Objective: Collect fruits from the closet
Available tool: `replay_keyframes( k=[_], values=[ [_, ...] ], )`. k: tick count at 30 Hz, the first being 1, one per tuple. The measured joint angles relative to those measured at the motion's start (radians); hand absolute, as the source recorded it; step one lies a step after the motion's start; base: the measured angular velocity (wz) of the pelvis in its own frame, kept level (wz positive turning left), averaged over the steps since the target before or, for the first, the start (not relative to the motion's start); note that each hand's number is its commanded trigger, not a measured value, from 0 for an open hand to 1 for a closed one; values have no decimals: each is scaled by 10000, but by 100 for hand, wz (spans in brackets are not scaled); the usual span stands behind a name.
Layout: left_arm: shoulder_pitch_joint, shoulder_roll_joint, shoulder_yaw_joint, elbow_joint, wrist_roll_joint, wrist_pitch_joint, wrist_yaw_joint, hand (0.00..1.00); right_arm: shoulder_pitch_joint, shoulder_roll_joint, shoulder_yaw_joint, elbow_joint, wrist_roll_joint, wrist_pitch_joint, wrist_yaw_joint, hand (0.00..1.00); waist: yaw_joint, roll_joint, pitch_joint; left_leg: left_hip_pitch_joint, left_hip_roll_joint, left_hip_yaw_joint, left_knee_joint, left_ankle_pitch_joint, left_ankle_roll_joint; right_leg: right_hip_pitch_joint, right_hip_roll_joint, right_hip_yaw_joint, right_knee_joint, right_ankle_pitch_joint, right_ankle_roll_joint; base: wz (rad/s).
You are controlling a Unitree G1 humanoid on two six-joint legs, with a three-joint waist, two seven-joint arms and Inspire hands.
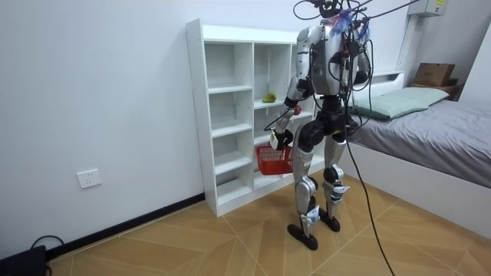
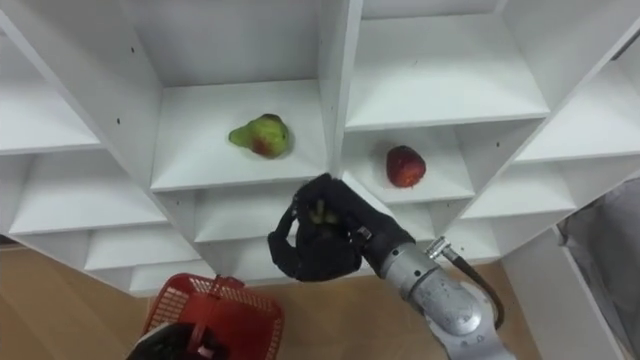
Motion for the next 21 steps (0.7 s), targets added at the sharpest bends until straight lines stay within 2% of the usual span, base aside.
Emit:
replay_keyframes(
  k=[3,6,9,10,14,18,21],
  values=[
    [-49,36,-199,-272,-34,-15,5,100,-269,-15,88,535,-10,-23,-201,100,8,82,54,-246,5,-151,149,14,18,-172,-28,-160,125,11,-18,15],
    [-308,-31,-419,-363,-369,-66,-11,100,-732,41,290,1504,-101,-300,-588,100,-3,189,108,-445,-4,-219,266,29,38,-324,-91,-315,236,13,-23,8],
    [-584,-46,-382,-355,-419,-348,-87,100,-834,177,286,1880,-251,-364,-865,100,4,221,114,-826,-10,-262,497,38,52,-638,-124,-349,358,21,-43,3],
    [-666,-51,-389,-352,-419,-428,-95,100,-842,225,283,1977,-415,-509,-1025,100,-24,225,115,-984,-18,-310,581,40,57,-808,-146,-382,457,20,-43,7],
    [-762,-148,-451,-332,-425,-561,-83,100,-1081,351,287,2691,-476,-796,-1458,100,-52,244,127,-1207,-66,-350,581,90,102,-1061,-195,-388,549,23,-45,2],
    [-831,-270,-825,-413,-457,-627,-90,100,-1629,590,295,3542,-483,-900,-2173,100,-50,254,126,-1445,-91,-363,576,136,114,-1278,-230,-469,551,24,-44,5],
    [-833,-398,-1125,-586,-856,-686,-167,100,-1851,764,341,3996,-493,-1188,-2496,100,-7,256,128,-1483,-94,-387,546,140,114,-1308,-227,-474,502,23,-44,0]
  ],
)
